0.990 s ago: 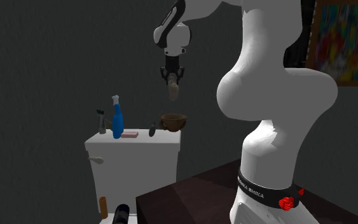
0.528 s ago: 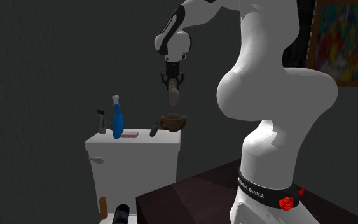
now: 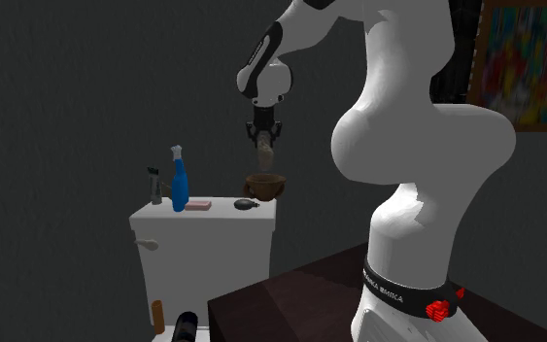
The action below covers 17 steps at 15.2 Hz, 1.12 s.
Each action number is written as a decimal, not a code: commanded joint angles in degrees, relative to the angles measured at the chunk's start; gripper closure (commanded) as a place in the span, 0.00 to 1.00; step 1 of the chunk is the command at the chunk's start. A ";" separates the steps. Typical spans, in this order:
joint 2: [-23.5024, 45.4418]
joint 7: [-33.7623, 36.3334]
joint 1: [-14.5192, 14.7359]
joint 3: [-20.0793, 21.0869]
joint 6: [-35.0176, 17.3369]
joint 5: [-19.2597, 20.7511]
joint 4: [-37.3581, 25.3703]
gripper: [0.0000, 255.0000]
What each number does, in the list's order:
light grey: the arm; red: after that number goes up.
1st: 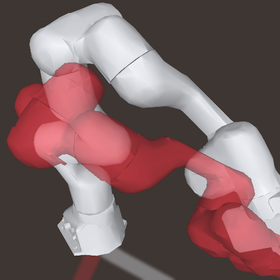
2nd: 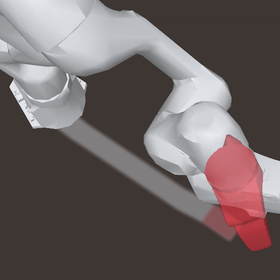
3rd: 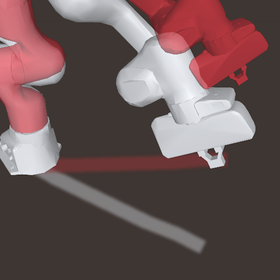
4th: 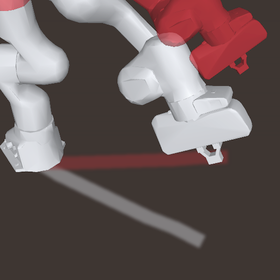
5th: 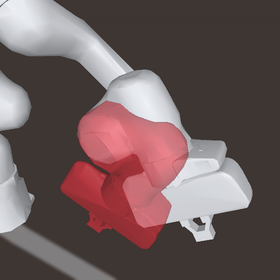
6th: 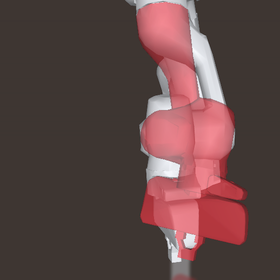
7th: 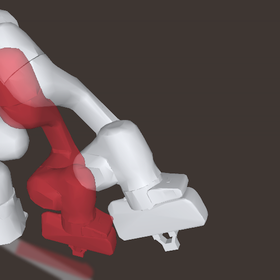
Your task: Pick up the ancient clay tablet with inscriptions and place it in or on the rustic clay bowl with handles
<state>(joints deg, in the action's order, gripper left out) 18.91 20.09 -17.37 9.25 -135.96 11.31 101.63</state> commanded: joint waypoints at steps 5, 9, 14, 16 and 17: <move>1.86 0.89 0.19 -0.42 -3.76 0.95 1.86 1.00; 1.86 0.89 0.19 -0.42 -3.76 0.95 1.86 1.00; 1.86 0.90 0.19 -0.42 -3.76 0.95 1.86 0.00; 1.87 0.89 0.19 -0.42 -3.77 0.95 1.86 0.00; 1.86 0.89 0.19 -0.42 -3.77 0.95 1.86 0.00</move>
<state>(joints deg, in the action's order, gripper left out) 20.77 20.99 -17.18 8.83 -139.73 12.26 103.49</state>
